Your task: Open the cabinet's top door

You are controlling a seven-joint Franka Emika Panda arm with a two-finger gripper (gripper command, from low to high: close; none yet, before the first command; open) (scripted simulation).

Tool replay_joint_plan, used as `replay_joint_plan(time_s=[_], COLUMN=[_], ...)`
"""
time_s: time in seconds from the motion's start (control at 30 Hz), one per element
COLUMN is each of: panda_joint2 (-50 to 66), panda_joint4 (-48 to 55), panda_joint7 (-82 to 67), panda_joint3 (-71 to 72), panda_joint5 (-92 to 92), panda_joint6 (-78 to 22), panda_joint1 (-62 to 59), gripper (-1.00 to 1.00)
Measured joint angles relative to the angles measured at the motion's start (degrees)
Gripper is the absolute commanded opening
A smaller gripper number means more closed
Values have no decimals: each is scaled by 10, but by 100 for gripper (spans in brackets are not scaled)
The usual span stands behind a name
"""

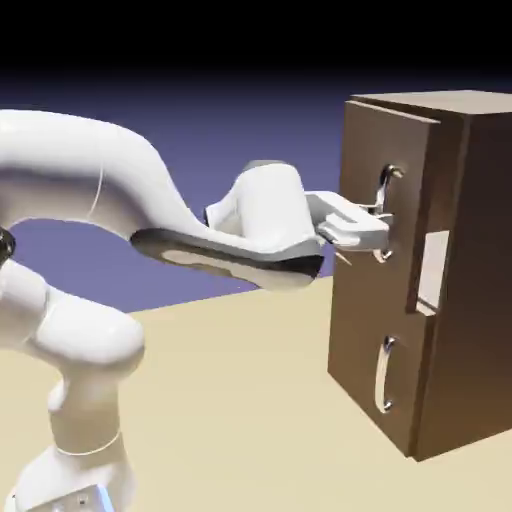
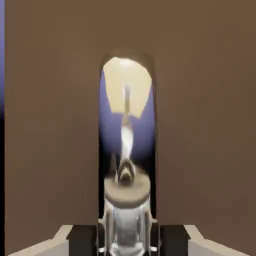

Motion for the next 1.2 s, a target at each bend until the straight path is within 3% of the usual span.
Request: replay_joint_plan(time_s=[0.5,0.9,1.2], panda_joint2=[-86,-136,-76], panda_joint4=[-155,-208,-161], panda_joint7=[-165,-263,-276], panda_joint3=[261,455,628], panda_joint5=[355,654,876], panda_joint6=[-138,-316,-516], panda_joint1=[-190,-192,-172], gripper=[-100,-100,-100])
